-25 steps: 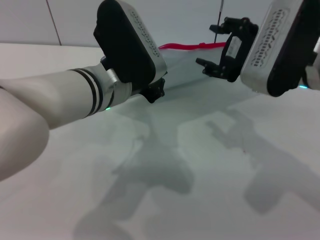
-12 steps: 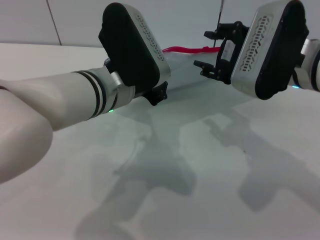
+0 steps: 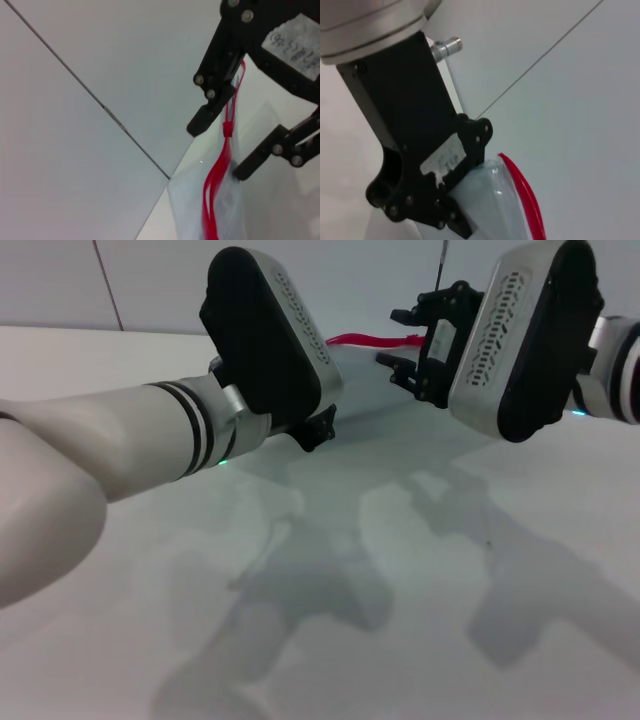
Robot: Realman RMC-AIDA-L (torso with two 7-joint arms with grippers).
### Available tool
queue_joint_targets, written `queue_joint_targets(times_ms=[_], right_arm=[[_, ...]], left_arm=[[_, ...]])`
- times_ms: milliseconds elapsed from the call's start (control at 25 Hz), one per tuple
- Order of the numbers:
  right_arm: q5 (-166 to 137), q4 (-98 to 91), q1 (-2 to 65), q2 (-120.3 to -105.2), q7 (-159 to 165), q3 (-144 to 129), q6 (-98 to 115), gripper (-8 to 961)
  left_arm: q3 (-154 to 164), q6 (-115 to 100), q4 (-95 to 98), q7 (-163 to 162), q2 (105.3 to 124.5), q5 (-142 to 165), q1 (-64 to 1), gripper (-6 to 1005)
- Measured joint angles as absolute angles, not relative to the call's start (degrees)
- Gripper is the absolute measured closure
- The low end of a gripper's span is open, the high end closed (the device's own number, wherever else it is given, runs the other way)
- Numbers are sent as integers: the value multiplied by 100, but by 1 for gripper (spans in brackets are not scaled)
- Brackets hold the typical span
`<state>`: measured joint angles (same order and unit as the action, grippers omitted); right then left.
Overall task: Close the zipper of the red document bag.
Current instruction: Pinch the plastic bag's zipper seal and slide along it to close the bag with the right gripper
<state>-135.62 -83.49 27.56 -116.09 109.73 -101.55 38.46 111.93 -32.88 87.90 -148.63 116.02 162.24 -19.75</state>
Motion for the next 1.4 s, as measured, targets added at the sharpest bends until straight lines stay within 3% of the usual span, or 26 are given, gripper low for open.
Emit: queue_joint_targets(times_ms=[280,1400], right_arm=[[-13564,-8217,2847,-11610,10995,-10170,3850,563],[-13942,-7857,2971,-11590,10980,-10054,3715,581]], left_arm=[[11233,-3287,8822,-14862,11601,16225,-1986,944],[11299,-3296,8800,-14862,11596,16269,-1980,944]])
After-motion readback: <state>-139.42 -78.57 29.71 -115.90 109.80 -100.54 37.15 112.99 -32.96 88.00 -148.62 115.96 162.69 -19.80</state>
